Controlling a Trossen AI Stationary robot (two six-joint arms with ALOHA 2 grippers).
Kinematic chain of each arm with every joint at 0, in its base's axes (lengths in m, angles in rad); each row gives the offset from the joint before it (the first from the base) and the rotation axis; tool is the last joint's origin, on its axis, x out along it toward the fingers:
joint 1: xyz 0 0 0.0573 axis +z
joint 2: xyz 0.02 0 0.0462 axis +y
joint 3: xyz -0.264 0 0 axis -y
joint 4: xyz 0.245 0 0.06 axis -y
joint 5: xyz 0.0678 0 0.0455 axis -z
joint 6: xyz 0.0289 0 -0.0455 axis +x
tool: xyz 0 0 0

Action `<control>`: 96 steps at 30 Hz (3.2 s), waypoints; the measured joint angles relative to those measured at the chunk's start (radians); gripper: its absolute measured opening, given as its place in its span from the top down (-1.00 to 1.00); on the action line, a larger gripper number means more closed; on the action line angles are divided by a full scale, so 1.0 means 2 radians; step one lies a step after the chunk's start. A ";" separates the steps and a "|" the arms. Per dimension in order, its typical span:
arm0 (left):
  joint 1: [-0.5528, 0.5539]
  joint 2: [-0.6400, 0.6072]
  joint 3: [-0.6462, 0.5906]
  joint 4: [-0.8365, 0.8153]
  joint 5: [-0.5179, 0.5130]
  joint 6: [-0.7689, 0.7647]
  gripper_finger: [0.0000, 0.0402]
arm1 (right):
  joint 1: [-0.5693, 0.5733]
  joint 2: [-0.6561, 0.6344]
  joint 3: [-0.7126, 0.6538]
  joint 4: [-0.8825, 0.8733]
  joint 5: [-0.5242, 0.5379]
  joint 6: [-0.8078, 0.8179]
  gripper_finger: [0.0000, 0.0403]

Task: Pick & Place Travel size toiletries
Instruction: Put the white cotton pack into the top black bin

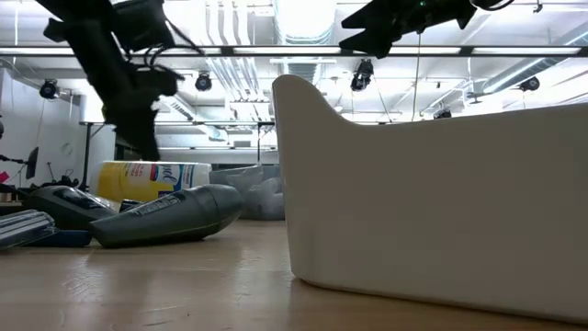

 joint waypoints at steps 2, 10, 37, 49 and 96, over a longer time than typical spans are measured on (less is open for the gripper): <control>0.000 0.000 0.000 -0.032 0.000 -0.012 0.23 | 0.000 0.000 0.000 0.000 0.000 0.000 -0.81; 0.000 0.000 0.000 -0.123 0.000 -0.067 0.23 | 0.000 0.000 0.000 0.000 0.000 0.000 -0.81; 0.001 0.002 -0.098 -0.059 -0.035 -0.229 0.23 | 0.000 0.000 0.000 0.000 0.000 0.000 -0.81; 0.001 0.024 -0.142 -0.003 -0.016 -0.250 0.31 | 0.000 0.000 0.000 0.000 0.000 0.000 -0.81; 0.000 0.014 0.003 0.105 -0.036 -0.080 0.99 | 0.000 0.000 0.000 -0.037 0.000 -0.002 -0.81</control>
